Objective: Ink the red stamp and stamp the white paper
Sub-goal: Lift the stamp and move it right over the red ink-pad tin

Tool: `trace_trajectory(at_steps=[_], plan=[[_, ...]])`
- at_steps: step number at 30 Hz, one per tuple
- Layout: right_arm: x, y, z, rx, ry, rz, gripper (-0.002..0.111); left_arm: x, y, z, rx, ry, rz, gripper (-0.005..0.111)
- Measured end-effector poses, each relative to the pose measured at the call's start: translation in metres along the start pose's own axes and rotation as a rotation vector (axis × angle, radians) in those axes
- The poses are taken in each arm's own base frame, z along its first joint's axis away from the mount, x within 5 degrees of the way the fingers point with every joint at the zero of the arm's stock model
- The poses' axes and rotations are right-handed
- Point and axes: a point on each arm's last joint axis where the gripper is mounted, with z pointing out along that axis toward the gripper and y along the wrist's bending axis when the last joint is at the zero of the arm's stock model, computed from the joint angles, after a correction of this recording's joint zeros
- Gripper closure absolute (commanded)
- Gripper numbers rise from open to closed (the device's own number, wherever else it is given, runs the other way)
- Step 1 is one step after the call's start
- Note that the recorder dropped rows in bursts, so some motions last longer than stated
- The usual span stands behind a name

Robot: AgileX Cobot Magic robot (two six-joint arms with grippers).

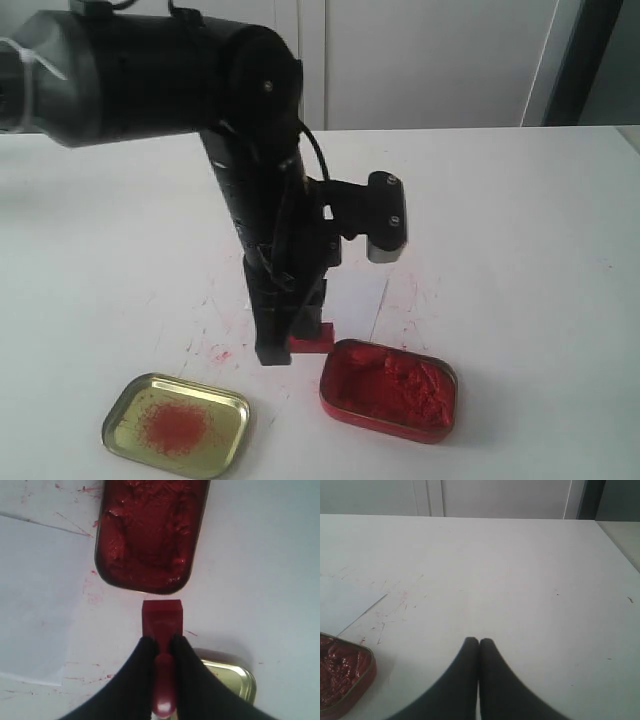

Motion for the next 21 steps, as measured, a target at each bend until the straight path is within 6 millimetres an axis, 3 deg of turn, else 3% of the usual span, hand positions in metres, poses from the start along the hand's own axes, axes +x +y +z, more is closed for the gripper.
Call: trace_trajectory(at_steps=[10, 21], plan=[[0.0, 0.0, 0.0, 0.0, 0.0, 0.0, 0.108, -0.037, 0.005, 0.022, 0.009, 0.02, 0.053, 0.107], [0.0, 0.0, 0.0, 0.0, 0.0, 0.0, 0.108, -0.065, 0.008, 0.047, 0.037, 0.037, 0.097, 0.107]])
